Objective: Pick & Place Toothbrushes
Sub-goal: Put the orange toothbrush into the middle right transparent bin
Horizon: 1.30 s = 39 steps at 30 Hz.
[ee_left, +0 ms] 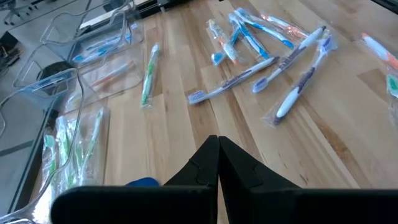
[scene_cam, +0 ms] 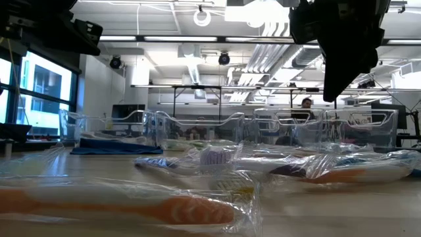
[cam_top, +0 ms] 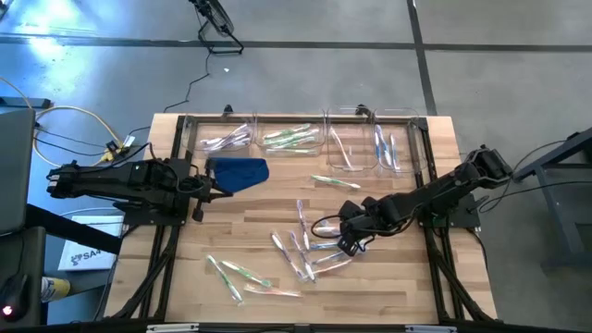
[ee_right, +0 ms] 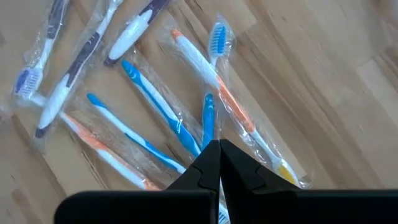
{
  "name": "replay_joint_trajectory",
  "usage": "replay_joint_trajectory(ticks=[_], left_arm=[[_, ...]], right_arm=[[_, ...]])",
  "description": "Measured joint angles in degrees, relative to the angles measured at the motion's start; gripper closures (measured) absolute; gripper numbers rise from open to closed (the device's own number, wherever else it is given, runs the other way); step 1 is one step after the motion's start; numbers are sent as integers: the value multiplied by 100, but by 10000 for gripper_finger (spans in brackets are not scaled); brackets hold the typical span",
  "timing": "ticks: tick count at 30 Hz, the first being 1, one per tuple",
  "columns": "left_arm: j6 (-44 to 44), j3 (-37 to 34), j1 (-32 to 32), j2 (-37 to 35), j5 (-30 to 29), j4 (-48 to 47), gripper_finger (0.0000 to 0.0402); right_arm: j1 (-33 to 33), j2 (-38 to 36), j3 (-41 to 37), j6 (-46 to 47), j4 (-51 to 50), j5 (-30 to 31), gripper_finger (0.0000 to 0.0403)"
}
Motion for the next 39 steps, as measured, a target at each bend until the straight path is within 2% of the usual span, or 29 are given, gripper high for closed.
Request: replay_joint_trajectory(ticks=[6,13,16,21,24,28,33,39], left_arm=[[0,0,0,0,-2,-2,400],[-1,0,0,0,-4,-1,400],[0,0,0,0,-17,-2,400],[0,0,0,0,-17,-2,400],[0,0,0,-2,-17,-2,400],[-1,0,0,0,-15,-5,400],[-2,0,0,-2,-15,-59,400],[-1,0,0,-2,-13,-282,400]], right_arm=[[-4,0,0,-114,217,30,401],[-4,15,0,-631,253,603,389],[-48,17,0,-644,253,608,360],[-81,20,0,-780,250,617,286],[-79,22,0,-943,248,616,259],[-80,257,0,-950,207,774,246],[-116,939,0,-1080,188,698,240],[-187,1446,-2,-1242,159,210,241]])
